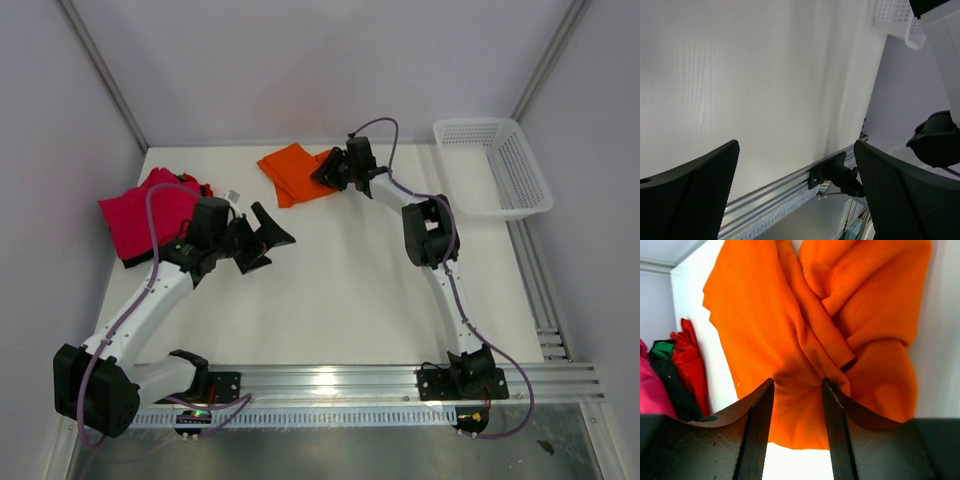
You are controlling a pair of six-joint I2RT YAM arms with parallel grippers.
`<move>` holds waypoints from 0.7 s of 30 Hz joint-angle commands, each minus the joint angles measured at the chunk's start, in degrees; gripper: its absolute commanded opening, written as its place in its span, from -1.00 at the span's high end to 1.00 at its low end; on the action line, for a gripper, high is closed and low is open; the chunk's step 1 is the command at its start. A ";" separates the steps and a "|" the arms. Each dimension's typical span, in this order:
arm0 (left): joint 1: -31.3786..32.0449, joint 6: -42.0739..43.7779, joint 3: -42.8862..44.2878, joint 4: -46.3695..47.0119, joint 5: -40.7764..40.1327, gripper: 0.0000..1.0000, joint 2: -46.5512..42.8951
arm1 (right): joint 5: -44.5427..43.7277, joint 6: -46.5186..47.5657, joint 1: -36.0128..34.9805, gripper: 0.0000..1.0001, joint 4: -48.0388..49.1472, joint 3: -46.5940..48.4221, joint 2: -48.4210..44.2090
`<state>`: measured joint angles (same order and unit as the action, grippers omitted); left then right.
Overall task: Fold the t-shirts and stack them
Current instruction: Fold the long partially folded tshirt into a neat square, then smooth out wrinkles on the folded tshirt
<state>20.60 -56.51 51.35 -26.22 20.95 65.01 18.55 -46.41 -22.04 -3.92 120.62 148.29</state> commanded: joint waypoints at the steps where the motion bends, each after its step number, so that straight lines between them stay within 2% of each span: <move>1: 0.05 0.88 2.43 -0.94 -0.65 -0.98 -0.94 | -5.97 3.96 -1.77 0.04 -9.69 -3.36 -5.11; 4: 0.05 0.96 2.52 -0.85 -0.73 -0.99 -1.38 | -6.59 5.72 -2.56 0.04 -11.54 -10.20 -9.93; 14: 0.05 2.10 2.08 -1.12 -0.47 -0.98 -2.26 | -6.68 9.15 -5.29 0.06 -7.85 -39.19 -28.83; 21: 0.05 3.16 2.79 -0.68 1.37 -0.98 0.11 | -6.59 9.76 -7.84 0.07 -7.33 -54.60 -40.52</move>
<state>20.60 -54.98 51.55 -27.44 20.97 64.14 13.34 -38.72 -28.38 -8.88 71.20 112.62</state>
